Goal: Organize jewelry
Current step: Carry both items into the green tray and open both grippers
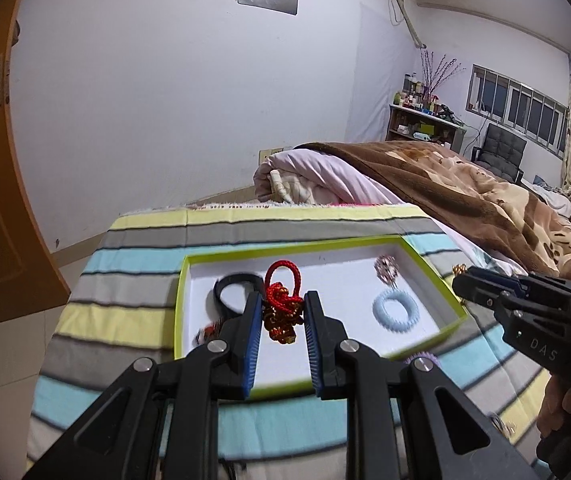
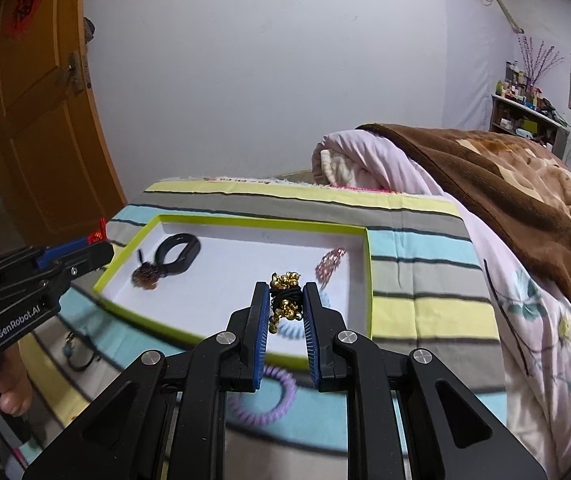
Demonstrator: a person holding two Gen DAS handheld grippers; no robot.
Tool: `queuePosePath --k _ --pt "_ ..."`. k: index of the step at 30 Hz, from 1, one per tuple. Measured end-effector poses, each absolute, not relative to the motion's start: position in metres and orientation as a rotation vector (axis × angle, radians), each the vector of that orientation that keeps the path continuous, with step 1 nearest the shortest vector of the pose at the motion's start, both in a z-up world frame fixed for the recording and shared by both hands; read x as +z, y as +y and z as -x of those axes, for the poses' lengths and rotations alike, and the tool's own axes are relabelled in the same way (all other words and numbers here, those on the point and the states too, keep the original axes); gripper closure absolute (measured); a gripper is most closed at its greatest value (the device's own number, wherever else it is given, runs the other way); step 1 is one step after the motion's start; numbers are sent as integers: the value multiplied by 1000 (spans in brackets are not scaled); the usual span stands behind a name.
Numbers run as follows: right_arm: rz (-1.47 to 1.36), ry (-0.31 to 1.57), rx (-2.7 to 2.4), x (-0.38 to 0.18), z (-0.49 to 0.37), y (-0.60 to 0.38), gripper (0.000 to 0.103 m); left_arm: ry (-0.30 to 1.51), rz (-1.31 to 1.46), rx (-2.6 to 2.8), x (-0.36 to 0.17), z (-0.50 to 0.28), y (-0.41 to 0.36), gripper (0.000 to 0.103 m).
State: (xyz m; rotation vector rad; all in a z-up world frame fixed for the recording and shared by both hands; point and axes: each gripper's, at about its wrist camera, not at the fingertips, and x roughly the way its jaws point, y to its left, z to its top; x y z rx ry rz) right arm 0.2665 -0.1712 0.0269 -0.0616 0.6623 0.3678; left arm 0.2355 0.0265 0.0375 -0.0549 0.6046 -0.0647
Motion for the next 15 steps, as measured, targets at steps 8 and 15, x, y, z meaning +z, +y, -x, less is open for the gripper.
queuePosePath --k 8,15 --pt "58 705 347 7 -311 -173 86 624 36 -76 23 -280 21 81" --pt "71 759 350 -14 -336 -167 86 685 36 -92 3 -306 16 81"
